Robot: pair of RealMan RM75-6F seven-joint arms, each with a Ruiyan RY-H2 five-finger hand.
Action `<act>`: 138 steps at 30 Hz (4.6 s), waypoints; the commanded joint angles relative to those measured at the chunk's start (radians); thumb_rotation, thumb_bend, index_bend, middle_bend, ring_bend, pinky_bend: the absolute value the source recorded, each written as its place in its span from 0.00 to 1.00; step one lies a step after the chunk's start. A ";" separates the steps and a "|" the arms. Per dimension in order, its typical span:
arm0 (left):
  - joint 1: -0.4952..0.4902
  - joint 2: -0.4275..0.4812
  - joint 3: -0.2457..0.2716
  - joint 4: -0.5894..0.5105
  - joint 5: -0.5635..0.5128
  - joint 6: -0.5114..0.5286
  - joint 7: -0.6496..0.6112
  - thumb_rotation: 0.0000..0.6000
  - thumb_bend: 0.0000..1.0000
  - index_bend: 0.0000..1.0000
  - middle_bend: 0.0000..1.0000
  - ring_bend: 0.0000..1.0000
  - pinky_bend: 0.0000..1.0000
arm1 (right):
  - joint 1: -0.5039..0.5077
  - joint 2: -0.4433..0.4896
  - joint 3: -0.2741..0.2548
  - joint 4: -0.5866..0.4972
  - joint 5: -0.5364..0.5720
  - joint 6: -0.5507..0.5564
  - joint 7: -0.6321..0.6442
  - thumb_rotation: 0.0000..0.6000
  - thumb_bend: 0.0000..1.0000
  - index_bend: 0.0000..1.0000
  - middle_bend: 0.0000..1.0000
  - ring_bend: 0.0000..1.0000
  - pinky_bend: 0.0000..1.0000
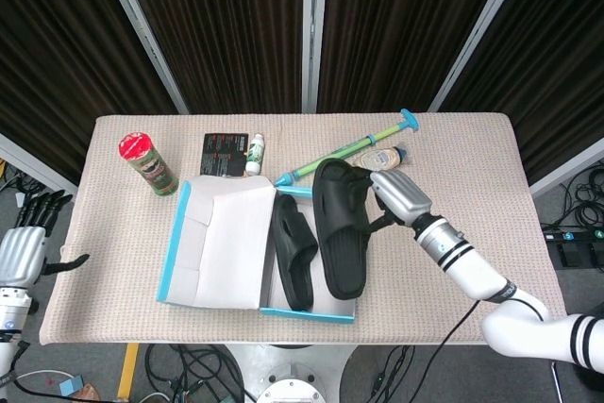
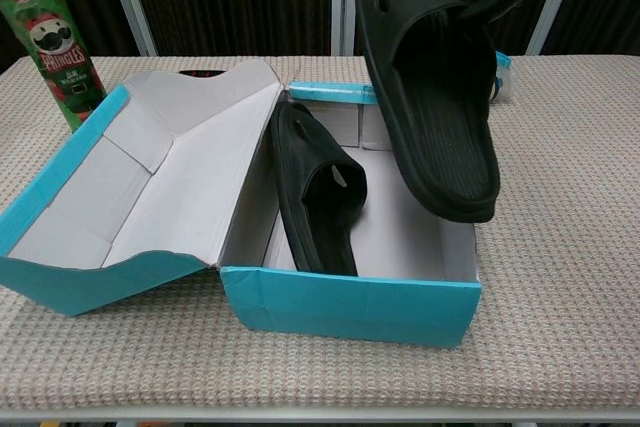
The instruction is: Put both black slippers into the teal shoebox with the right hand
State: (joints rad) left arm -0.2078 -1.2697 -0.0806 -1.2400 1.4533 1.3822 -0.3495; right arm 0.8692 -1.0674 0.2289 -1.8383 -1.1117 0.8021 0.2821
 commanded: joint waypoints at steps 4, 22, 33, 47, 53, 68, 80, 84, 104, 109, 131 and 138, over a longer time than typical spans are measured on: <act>0.001 -0.004 -0.002 0.014 0.000 0.001 -0.009 1.00 0.06 0.10 0.07 0.00 0.01 | -0.038 -0.117 0.019 0.080 -0.120 0.033 0.156 1.00 0.27 0.61 0.51 0.49 0.69; 0.005 -0.022 0.000 0.054 0.002 0.003 -0.013 1.00 0.06 0.10 0.07 0.00 0.01 | -0.086 -0.286 -0.051 0.327 -0.333 0.070 0.528 1.00 0.27 0.61 0.51 0.49 0.69; 0.006 -0.031 -0.002 0.066 0.002 0.006 -0.017 1.00 0.06 0.10 0.07 0.00 0.01 | -0.068 -0.342 -0.090 0.468 -0.395 0.054 0.674 1.00 0.27 0.61 0.51 0.49 0.69; 0.007 -0.039 -0.002 0.083 0.003 0.006 -0.036 1.00 0.06 0.10 0.07 0.00 0.01 | -0.039 -0.375 -0.138 0.564 -0.420 0.006 0.765 1.00 0.28 0.61 0.52 0.49 0.69; 0.008 -0.042 -0.001 0.087 0.005 0.005 -0.041 1.00 0.06 0.10 0.07 0.00 0.01 | -0.034 -0.360 -0.146 0.550 -0.407 -0.018 0.773 1.00 0.28 0.61 0.52 0.49 0.69; 0.008 -0.045 -0.002 0.093 0.002 0.000 -0.049 1.00 0.06 0.10 0.07 0.00 0.01 | -0.002 -0.341 -0.121 0.501 -0.305 -0.129 0.625 1.00 0.25 0.60 0.50 0.48 0.67; 0.007 -0.044 -0.002 0.095 0.003 -0.001 -0.063 1.00 0.06 0.10 0.07 0.00 0.01 | 0.018 -0.278 -0.166 0.450 -0.428 -0.131 0.718 1.00 0.00 0.14 0.14 0.05 0.34; 0.007 -0.043 -0.002 0.095 0.005 -0.002 -0.067 1.00 0.06 0.10 0.07 0.00 0.01 | 0.020 -0.252 -0.176 0.439 -0.449 -0.114 0.735 1.00 0.00 0.10 0.11 0.01 0.34; 0.008 -0.030 -0.006 0.070 0.005 0.008 -0.063 1.00 0.06 0.10 0.07 0.00 0.01 | 0.003 -0.156 -0.194 0.254 -0.576 0.099 0.866 1.00 0.00 0.08 0.19 0.10 0.33; 0.010 -0.031 -0.006 0.072 0.003 0.007 -0.065 1.00 0.06 0.10 0.07 0.00 0.01 | 0.021 -0.220 -0.215 0.309 -0.584 0.089 0.907 1.00 0.00 0.08 0.20 0.11 0.33; 0.011 -0.033 -0.007 0.076 0.005 0.013 -0.060 1.00 0.06 0.10 0.07 0.00 0.01 | 0.046 -0.252 -0.256 0.378 -0.607 0.164 0.990 1.00 0.00 0.09 0.20 0.11 0.34; 0.008 -0.025 -0.005 0.052 0.015 0.019 -0.034 1.00 0.06 0.10 0.07 0.00 0.01 | -0.067 -0.104 -0.254 0.285 -0.616 0.350 0.698 1.00 0.00 0.09 0.20 0.11 0.33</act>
State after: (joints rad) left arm -0.1992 -1.2956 -0.0863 -1.1864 1.4671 1.4005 -0.3848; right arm 0.8718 -1.2536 -0.0261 -1.5055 -1.7302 1.0868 1.1759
